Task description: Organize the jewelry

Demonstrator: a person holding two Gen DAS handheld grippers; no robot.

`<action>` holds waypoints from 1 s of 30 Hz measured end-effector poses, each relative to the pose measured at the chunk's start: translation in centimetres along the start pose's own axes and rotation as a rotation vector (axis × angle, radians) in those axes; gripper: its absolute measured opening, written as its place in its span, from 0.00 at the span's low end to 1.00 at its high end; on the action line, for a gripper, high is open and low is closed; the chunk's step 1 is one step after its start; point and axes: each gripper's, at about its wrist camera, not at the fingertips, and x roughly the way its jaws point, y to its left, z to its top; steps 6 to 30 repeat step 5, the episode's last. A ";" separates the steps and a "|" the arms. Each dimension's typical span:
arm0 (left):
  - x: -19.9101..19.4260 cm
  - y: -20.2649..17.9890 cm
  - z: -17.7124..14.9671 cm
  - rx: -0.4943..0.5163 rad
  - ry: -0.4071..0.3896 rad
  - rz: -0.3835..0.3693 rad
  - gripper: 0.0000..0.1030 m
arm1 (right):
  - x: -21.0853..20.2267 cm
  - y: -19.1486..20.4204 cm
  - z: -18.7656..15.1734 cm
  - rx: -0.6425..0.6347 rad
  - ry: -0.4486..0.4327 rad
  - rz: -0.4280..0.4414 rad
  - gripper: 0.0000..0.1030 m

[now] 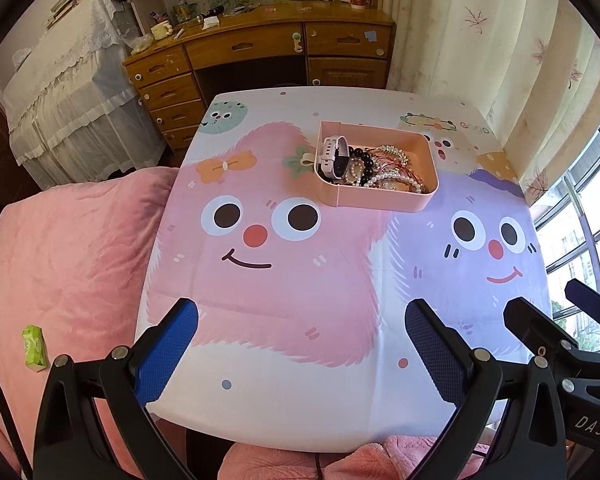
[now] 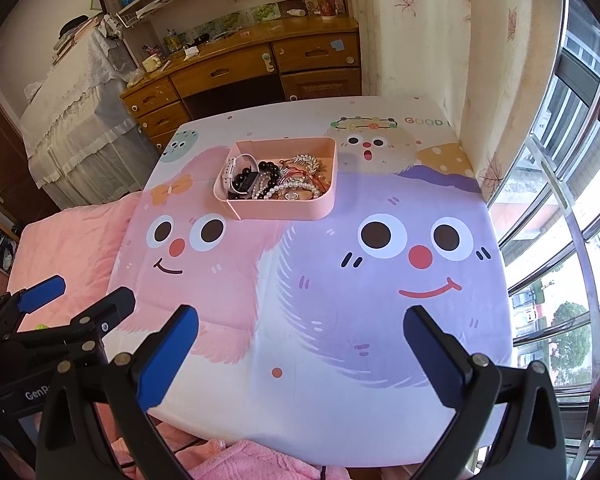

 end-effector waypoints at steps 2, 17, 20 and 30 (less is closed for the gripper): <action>0.3 0.0 0.3 -0.002 0.006 -0.005 0.99 | 0.3 0.0 0.1 0.000 0.009 -0.002 1.00; 0.9 -0.1 0.5 0.002 0.017 -0.011 0.99 | 0.7 0.0 0.2 0.003 0.020 -0.008 1.00; 0.9 -0.1 0.5 0.002 0.017 -0.011 0.99 | 0.7 0.0 0.2 0.003 0.020 -0.008 1.00; 0.9 -0.1 0.5 0.002 0.017 -0.011 0.99 | 0.7 0.0 0.2 0.003 0.020 -0.008 1.00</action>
